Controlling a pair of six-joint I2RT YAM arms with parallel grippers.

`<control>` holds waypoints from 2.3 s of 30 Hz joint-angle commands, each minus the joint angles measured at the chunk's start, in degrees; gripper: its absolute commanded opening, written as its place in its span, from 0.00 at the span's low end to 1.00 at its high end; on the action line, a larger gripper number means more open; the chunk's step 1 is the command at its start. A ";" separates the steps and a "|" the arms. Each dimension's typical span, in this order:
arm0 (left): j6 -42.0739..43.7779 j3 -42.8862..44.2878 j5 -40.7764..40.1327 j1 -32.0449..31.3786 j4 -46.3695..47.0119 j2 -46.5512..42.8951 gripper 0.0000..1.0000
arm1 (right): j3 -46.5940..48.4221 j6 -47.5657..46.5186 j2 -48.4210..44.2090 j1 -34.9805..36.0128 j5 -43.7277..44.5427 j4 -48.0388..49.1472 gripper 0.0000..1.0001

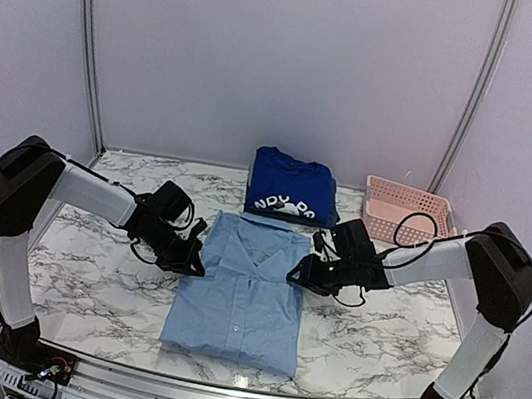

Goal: Fold and stack the mixed laundry pile
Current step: Move the 2/3-rectangle-folded shirt to the center of the board, then smooth out the 2/3-rectangle-folded shirt at the center of the board.

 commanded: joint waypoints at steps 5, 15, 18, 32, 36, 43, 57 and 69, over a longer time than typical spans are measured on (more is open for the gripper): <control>-0.37 3.84 0.80 4.47 -1.18 -0.80 0.37 | 4.01 -6.39 -3.16 -3.27 0.15 -10.44 0.50; 3.25 -4.41 2.69 7.89 -9.82 -12.15 0.59 | -3.45 -0.32 -12.06 -0.15 -8.70 -5.25 0.50; 3.77 -6.98 2.92 7.89 -10.92 -13.05 0.64 | -2.51 0.85 -9.29 2.53 -8.98 -4.47 0.50; 6.56 -5.52 7.83 6.74 -10.40 -11.55 0.48 | 1.71 1.43 -4.15 5.62 -5.81 -6.61 0.32; 6.59 -3.41 8.72 6.57 -10.34 -9.83 0.40 | 1.31 1.46 -4.42 5.59 -6.12 -6.34 0.17; 4.85 -1.66 4.61 6.31 -11.92 -7.31 0.54 | 0.12 2.64 -4.86 5.56 -6.89 -4.05 0.06; 6.84 0.55 6.47 2.21 -11.57 -7.49 0.19 | -1.37 2.92 -6.53 5.56 -7.48 -1.73 0.00; 10.06 2.56 3.68 0.42 -4.38 -8.83 0.00 | -4.40 2.62 -9.01 5.24 -4.36 -0.77 0.00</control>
